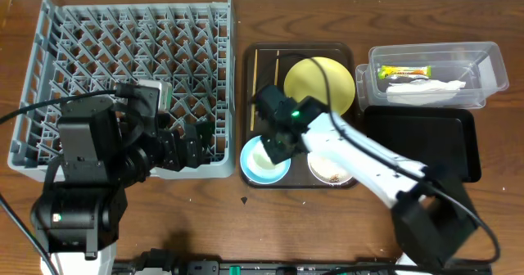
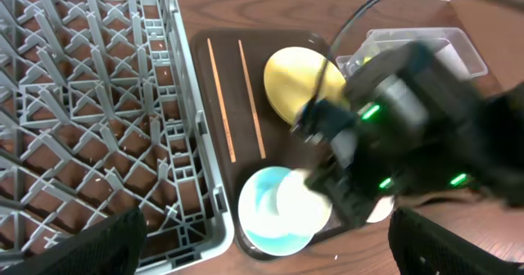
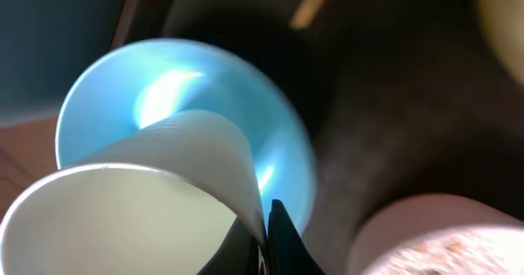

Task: Sort waste into correct bins and load items into the dishwasher
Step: 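Grasp the white cup from the tray with the right gripper, then hand the white cup from the right gripper to the left gripper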

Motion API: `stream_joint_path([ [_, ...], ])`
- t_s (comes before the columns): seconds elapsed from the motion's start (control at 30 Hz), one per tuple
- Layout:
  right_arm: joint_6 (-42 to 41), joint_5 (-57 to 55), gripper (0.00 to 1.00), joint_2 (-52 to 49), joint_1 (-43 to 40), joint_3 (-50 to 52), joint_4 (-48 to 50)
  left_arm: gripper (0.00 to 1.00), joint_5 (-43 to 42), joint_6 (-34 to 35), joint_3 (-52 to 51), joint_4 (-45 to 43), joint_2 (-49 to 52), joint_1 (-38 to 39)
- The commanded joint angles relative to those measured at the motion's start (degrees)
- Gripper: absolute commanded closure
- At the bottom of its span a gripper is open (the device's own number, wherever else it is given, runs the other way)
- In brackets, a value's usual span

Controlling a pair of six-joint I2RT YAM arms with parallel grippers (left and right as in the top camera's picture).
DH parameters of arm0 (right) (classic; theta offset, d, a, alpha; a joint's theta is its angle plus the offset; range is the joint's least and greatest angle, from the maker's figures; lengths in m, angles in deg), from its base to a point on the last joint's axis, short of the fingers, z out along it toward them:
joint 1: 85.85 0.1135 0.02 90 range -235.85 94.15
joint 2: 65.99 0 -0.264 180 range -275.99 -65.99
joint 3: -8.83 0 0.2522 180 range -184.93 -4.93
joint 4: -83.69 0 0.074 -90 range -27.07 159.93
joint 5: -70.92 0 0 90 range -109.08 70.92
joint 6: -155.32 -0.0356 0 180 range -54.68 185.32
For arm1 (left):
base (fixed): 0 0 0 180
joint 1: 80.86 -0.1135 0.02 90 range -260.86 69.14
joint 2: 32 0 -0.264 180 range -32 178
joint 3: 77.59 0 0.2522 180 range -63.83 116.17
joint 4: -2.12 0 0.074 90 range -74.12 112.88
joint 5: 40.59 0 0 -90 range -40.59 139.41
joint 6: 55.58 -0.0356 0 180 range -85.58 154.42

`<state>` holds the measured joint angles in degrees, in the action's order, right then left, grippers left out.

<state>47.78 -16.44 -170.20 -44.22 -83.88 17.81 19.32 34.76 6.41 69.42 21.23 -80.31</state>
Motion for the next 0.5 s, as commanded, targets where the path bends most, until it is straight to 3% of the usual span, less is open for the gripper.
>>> stream_joint_path([
  [0.0,2.2,7.1,0.99,10.7,-7.1,-1.0,0.3,0.05,-0.9,5.0,1.1,-0.5,0.1,0.1],
  [0.1,6.9,24.3,0.99,19.0,-15.6,-1.0,4.3,0.05,-7.2,7.5,1.2,-1.9,0.7,0.1],
  [0.2,7.4,46.1,0.99,23.2,-22.7,-1.0,11.9,0.05,-21.7,9.7,1.1,-5.9,1.9,0.1],
  [0.33,11.3,64.9,0.99,23.2,-22.7,-1.0,18.8,0.05,-43.3,10.1,1.1,-11.3,4.2,0.1],
  [0.4,11.2,67.1,0.99,23.2,-21.6,-1.0,21.2,0.06,-50.1,10.1,1.1,-12.2,5.0,0.1],
  [0.47,13.3,71.8,0.99,23.2,-20.5,-1.0,22.8,0.06,-50.5,10.1,1.1,-12.3,5.0,0.1],
])
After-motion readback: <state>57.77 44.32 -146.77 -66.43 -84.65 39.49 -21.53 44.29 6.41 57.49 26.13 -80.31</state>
